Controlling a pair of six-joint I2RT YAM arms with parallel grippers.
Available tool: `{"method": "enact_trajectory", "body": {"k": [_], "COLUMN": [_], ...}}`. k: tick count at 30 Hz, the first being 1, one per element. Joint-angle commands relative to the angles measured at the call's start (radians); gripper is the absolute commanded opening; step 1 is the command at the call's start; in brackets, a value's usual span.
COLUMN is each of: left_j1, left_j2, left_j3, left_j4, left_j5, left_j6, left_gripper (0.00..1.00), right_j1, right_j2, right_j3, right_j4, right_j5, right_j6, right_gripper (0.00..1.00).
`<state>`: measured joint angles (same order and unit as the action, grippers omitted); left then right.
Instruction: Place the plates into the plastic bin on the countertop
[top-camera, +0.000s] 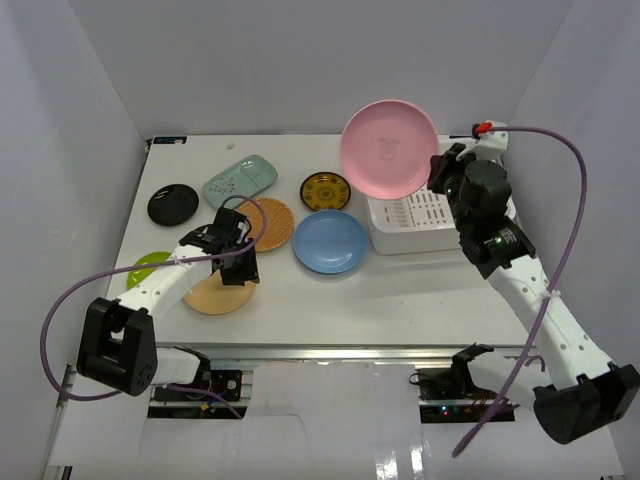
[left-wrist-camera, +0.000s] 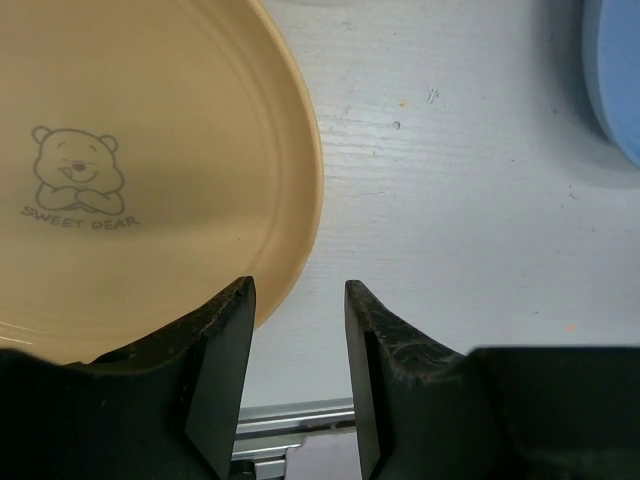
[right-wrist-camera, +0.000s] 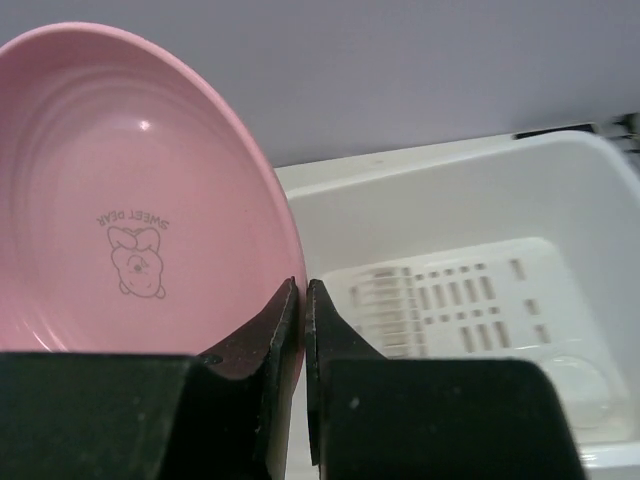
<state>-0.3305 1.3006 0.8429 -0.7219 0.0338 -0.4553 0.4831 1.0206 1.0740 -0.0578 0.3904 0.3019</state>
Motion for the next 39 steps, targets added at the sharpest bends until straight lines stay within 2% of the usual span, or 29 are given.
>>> {"method": "enact_trajectory", "body": {"k": [1,4,8,15,16,17,18,19,21,24,29,33,35,36,39], "left_j1": [-0.051,-0.077,-0.103,-0.13,-0.133,-0.134,-0.136,-0.139,-0.142,-0.148,-0.156,-0.174,-0.192,-0.214,-0.28], "left_j2": [0.034,0.078,0.129,0.18,0.195,0.2,0.203,0.2,0.164,0.085,-0.04,-0.113,-0.113,-0.098,-0.028], "left_j3": [0.038,0.031,0.03,0.031,0.031,0.033,0.036,0.039,0.048,0.079,0.143,0.303,0.438,0.535,0.678], "left_j4": [0.009,0.012,0.01,0.006,0.004,0.001,-0.002,-0.007,-0.02,-0.065,-0.146,-0.16,-0.156,-0.149,-0.088], "left_j5": [-0.084,-0.138,-0.185,-0.233,-0.235,-0.233,-0.229,-0.224,-0.219,-0.209,-0.137,-0.035,0.024,0.029,0.034], "left_j6": [0.032,0.026,0.029,0.029,0.026,0.026,0.024,0.023,0.018,0.004,-0.029,-0.06,-0.078,-0.083,-0.083], "left_gripper": [0.52,0.52,0.5,0.34,0.2,0.11,0.0,0.0,0.0,0.0,0.0,0.0,0.0,0.0,0.0], "right_j1": [-0.144,-0.289,-0.37,-0.385,-0.386,-0.386,-0.388,-0.388,-0.391,-0.399,-0.397,-0.397,-0.397,-0.397,-0.397], "right_j2": [0.102,0.176,0.242,0.338,0.342,0.343,0.34,0.337,0.322,0.297,0.221,0.155,0.104,0.09,0.017], "right_j3": [0.096,0.096,0.052,0.003,-0.003,-0.009,-0.02,-0.026,-0.037,-0.043,-0.046,-0.034,-0.034,-0.032,-0.054], "right_j4": [-0.043,-0.069,-0.071,-0.068,-0.068,-0.066,-0.066,-0.066,-0.068,-0.07,-0.066,-0.066,-0.065,-0.066,-0.056], "right_j5": [-0.01,-0.067,-0.165,-0.185,-0.183,-0.185,-0.186,-0.192,-0.194,-0.202,-0.255,-0.34,-0.37,-0.381,-0.461], "right_j6": [-0.066,-0.057,-0.024,-0.003,0.003,0.005,0.006,0.006,0.002,0.0,0.012,0.028,0.039,0.048,0.08], "right_gripper": [0.08,0.08,0.08,0.08,0.08,0.13,0.34,0.44,0.58,0.68,0.7,0.7,0.8,0.81,0.86]}}
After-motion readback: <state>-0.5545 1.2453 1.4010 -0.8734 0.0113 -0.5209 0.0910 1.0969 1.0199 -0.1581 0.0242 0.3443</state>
